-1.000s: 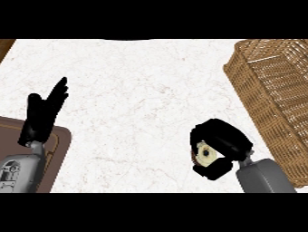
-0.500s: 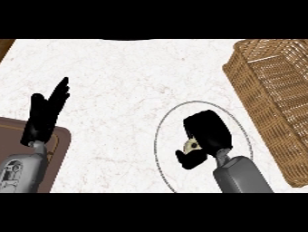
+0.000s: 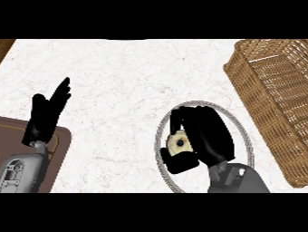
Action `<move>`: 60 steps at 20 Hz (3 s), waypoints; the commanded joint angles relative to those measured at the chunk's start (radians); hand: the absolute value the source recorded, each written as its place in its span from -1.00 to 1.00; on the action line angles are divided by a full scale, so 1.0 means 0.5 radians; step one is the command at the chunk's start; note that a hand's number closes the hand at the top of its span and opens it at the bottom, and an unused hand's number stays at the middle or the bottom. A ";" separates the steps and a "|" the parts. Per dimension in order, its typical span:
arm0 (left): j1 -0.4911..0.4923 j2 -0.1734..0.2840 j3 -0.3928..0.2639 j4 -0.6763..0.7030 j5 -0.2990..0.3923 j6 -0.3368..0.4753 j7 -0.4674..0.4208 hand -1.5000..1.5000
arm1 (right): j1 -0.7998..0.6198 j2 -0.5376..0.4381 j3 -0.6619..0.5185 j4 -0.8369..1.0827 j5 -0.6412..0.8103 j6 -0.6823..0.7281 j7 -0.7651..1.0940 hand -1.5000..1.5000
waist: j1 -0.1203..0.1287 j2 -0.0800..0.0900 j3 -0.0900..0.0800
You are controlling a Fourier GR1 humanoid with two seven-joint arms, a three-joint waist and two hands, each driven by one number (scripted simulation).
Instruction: Pick the cupcake from the placemat and place it in the basket
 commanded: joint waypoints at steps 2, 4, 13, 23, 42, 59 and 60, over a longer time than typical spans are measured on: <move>-0.022 0.033 0.031 0.033 0.016 -0.025 0.007 0.00 | -0.055 0.011 -0.040 -0.496 -0.440 -0.147 0.357 1.00 | -0.014 -0.005 0.000; -0.001 -0.013 0.006 -0.015 0.007 0.009 0.014 0.00 | -0.217 0.011 -0.024 -0.685 -0.504 -0.153 0.636 1.00 | -0.001 -0.010 -0.001; 0.162 -0.010 0.010 -0.089 0.039 -0.047 -0.051 0.00 | -1.147 0.011 -0.561 -0.807 -0.701 0.193 1.378 1.00 | 0.022 -0.005 -0.003; 0.062 0.016 0.018 -0.062 -0.006 -0.022 0.002 0.00 | -1.681 -0.406 -1.033 -0.213 -0.794 0.413 1.266 1.00 | 0.006 0.002 -0.003; 0.044 -0.092 -0.052 -0.168 -0.075 0.073 0.101 0.00 | -1.037 -1.467 -1.354 0.447 -0.682 0.609 0.030 1.00 | 0.001 0.010 0.002; 0.062 0.034 0.082 -0.072 0.019 -0.086 -0.016 0.00 | -0.865 -1.300 -1.424 1.084 -0.688 0.338 -0.363 1.00 | 0.011 0.008 0.000; 0.112 -0.024 0.036 -0.072 -0.014 -0.048 -0.036 0.00 | -0.817 -1.263 -1.491 1.143 -0.703 0.229 -0.390 1.00 | 0.012 0.010 0.001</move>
